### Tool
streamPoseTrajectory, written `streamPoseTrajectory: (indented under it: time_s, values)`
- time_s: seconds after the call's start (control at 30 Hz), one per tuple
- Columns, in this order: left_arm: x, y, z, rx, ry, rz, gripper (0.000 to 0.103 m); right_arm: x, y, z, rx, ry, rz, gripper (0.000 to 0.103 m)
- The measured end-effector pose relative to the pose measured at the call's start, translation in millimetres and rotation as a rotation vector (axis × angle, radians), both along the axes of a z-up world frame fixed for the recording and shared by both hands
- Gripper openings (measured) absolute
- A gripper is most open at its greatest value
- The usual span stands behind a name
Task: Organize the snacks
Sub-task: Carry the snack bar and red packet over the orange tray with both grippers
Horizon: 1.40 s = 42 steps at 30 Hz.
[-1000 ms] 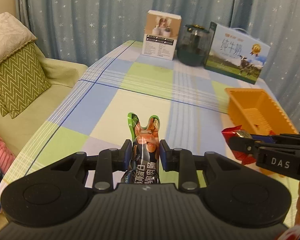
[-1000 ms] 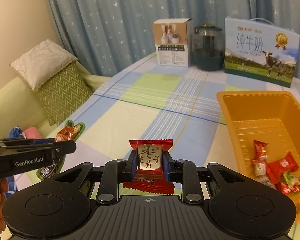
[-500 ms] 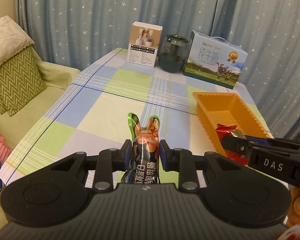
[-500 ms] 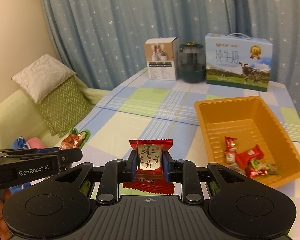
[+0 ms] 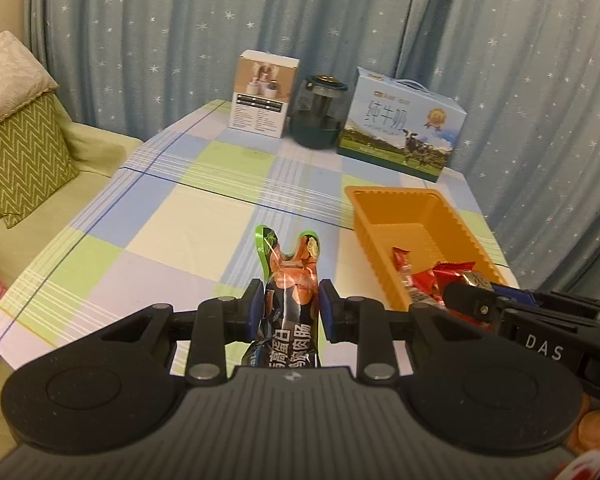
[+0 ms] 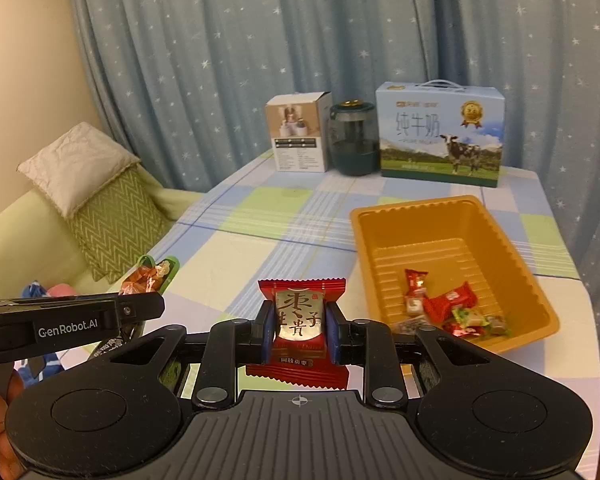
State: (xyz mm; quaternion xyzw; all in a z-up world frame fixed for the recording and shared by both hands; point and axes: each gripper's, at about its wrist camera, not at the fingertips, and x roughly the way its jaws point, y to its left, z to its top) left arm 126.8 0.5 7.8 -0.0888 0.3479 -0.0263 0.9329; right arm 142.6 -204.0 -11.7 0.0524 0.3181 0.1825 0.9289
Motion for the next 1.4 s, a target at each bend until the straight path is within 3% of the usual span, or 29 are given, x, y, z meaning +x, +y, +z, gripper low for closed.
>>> streamPoseTrajectory:
  time_s: [0.7,1.4]
  values:
    - [43.6,-94.1,5.2,-0.056,0.002,-0.134,0.026,19.8,-89.4,-1.8,-0.024,-0.001,-0.127,0.027]
    - [131.0,-144.2,-39.4,-0.114,0.071,-0.185,0.026,100.6,-131.1,-38.5,-0.041,0.041,-0.169,0.027]
